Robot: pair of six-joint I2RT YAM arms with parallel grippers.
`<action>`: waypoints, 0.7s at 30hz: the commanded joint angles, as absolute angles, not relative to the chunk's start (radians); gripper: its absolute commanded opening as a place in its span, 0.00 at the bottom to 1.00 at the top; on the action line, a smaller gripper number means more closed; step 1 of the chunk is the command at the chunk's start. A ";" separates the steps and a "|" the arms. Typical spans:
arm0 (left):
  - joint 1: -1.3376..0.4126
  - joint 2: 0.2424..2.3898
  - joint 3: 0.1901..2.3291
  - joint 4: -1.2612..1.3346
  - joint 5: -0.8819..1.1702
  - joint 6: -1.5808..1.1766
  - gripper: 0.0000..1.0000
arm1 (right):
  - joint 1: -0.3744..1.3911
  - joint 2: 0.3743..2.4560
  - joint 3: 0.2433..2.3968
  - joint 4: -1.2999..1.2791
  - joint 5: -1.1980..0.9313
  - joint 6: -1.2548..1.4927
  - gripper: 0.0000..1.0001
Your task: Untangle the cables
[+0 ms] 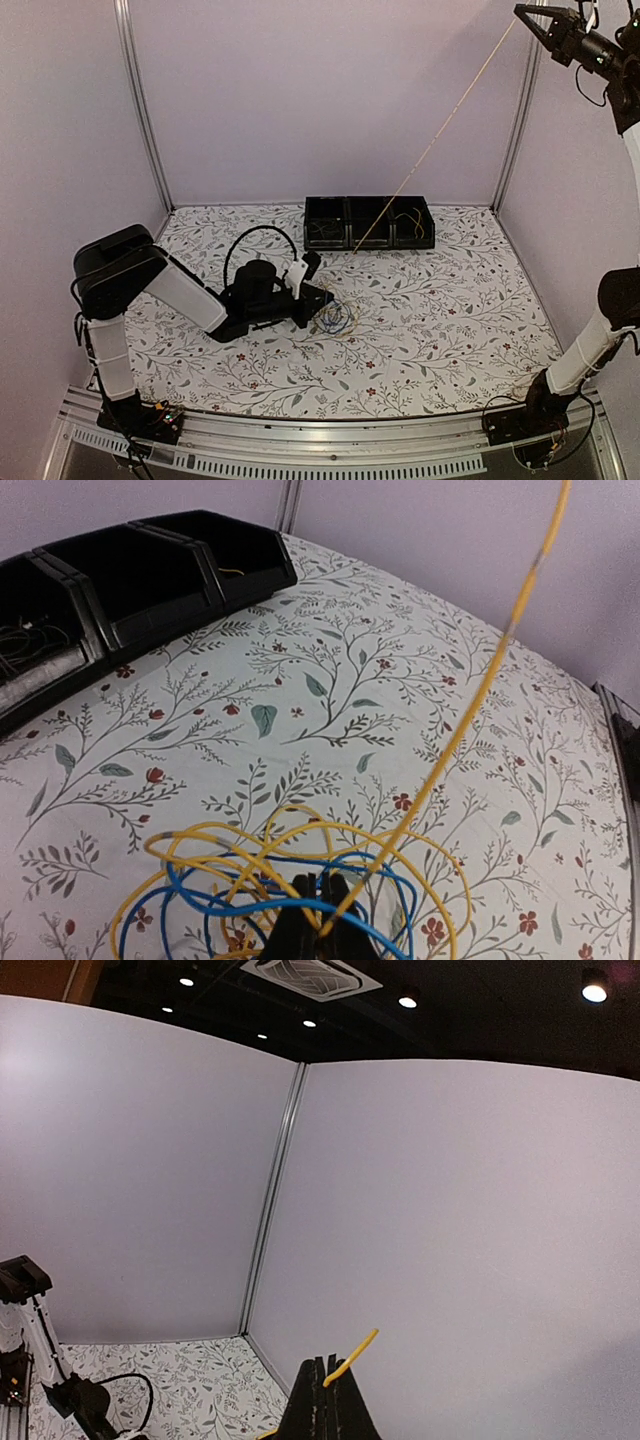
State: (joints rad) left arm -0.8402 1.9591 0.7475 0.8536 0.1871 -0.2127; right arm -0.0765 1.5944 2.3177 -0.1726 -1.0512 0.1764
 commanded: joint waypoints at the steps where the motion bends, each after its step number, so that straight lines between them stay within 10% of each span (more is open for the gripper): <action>1: -0.777 1.980 0.671 0.668 0.132 -0.250 0.02 | -0.164 1.563 2.349 -0.028 -0.909 0.224 0.00; 7: -0.772 1.956 0.652 0.643 0.121 -0.251 0.21 | -0.165 1.500 2.108 -0.009 -0.952 0.191 0.00; 21: -0.775 1.780 0.600 0.634 0.108 -0.237 0.16 | -0.166 1.170 1.252 -0.258 -0.714 -0.347 0.00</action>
